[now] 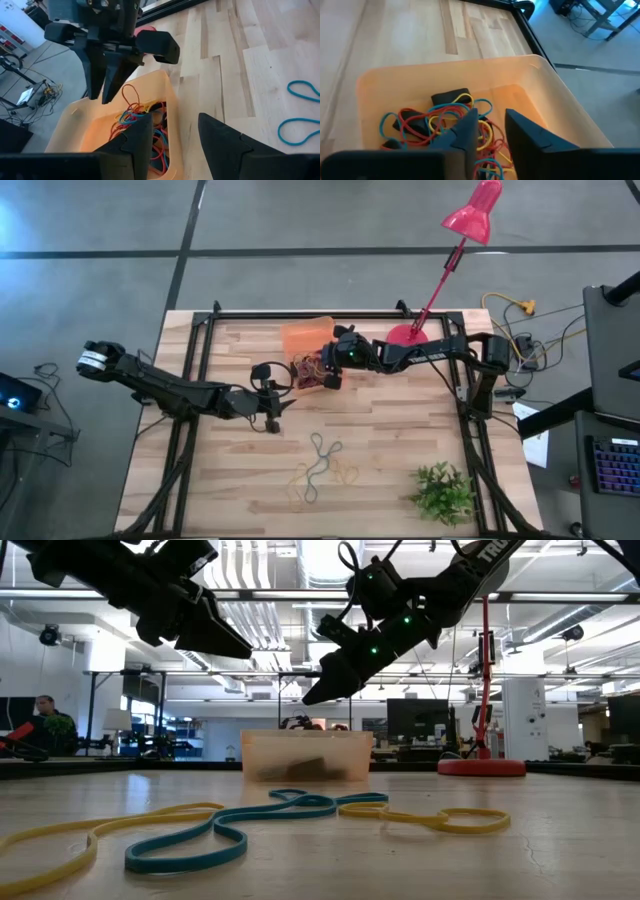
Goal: Pick and place rubber bands into bin
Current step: Put the blue rubber band into the orange bin
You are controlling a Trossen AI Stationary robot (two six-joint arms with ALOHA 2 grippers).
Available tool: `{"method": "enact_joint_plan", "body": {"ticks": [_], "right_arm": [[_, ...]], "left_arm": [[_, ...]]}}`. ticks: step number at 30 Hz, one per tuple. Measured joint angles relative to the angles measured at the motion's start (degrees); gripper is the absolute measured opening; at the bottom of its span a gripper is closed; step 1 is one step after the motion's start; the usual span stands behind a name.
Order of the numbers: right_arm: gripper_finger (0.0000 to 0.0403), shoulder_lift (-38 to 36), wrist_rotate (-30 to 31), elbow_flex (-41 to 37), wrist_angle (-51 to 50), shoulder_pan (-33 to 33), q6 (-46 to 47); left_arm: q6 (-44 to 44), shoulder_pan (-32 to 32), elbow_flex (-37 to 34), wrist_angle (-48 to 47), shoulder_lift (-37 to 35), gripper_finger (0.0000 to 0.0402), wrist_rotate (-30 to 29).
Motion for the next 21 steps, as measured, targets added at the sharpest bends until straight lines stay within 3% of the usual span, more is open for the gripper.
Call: {"method": "enact_joint_plan", "body": {"ticks": [3, 9, 11, 17, 21], "right_arm": [[0.0120, -0.4, -0.8, 0.0, -0.7, 0.2, 0.3], [0.0158, -1.4, -12.6, 0.0, -9.0, 3.1, -0.4], [0.0161, -1.6, -16.0, 0.0, -13.4, 4.6, -0.4], [0.0153, -1.8, -18.1, 0.0, -23.0, 11.1, 3.3], [0.0142, -2.6, -18.1, 0.0, -28.2, 15.8, 7.2]], "left_arm": [[0.0, 0.0, 0.0, -0.6, 0.0, 0.0142, 2.0], [-0.1, 0.0, -0.1, -1.5, 0.0, 0.0142, 24.9], [-0.2, -0.1, -0.1, -1.4, 0.3, 0.0142, 29.3], [-0.1, 0.0, -0.1, 2.3, 5.3, 0.0141, 31.8], [-1.1, 0.0, 0.4, 8.0, 11.7, 0.0141, 36.9]]}}
